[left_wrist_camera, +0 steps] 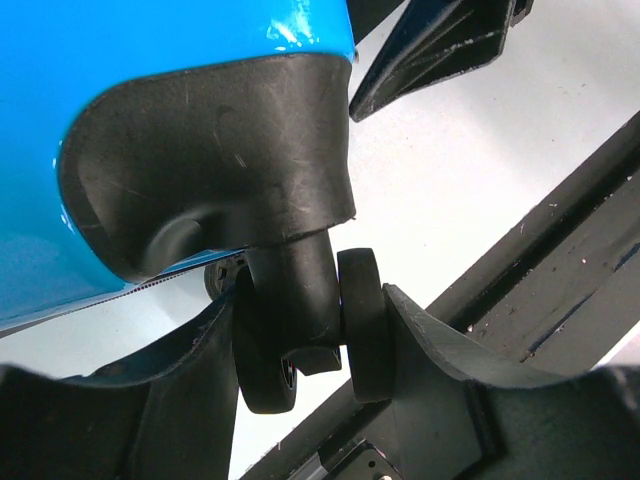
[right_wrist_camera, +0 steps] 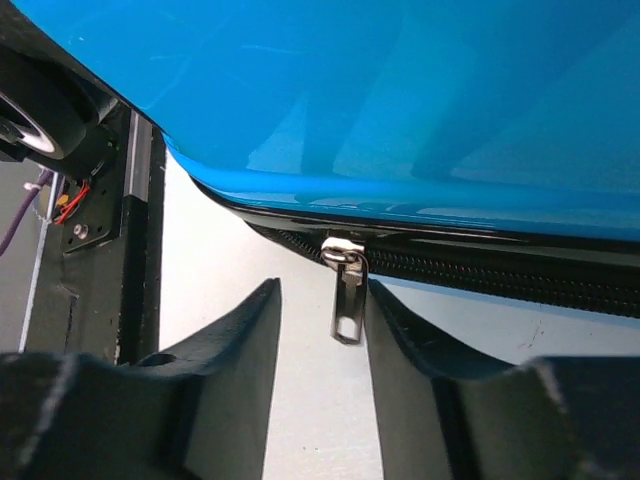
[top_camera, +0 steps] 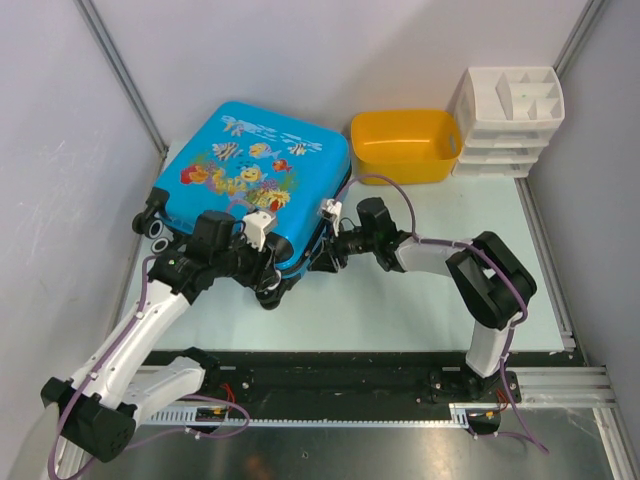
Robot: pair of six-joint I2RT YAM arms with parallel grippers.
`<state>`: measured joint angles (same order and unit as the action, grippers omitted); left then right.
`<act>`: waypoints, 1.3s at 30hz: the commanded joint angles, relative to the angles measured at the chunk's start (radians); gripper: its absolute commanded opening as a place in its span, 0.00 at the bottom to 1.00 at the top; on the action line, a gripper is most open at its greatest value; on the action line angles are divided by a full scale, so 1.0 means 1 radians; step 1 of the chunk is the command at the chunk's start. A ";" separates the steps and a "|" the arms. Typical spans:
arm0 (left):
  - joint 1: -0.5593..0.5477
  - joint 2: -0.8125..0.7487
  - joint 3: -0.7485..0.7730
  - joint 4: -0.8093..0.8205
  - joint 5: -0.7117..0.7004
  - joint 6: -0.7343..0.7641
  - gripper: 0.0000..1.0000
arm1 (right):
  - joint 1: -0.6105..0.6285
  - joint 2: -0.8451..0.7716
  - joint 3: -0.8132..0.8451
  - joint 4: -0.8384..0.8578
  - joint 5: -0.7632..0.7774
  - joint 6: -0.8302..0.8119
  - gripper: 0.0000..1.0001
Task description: Open, take out, and arrange the luggage
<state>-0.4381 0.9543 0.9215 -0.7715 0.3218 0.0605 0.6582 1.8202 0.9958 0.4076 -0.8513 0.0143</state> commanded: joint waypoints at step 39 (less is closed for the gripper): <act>0.300 -0.344 -0.042 -0.359 -0.320 0.591 0.00 | -0.120 -0.174 0.021 -0.142 0.707 -0.203 0.00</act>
<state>-0.2386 0.6327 0.8822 -1.0389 0.0978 0.5278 0.6189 1.7000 0.9970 0.2691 -0.2523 -0.1452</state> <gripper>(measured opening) 0.549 0.013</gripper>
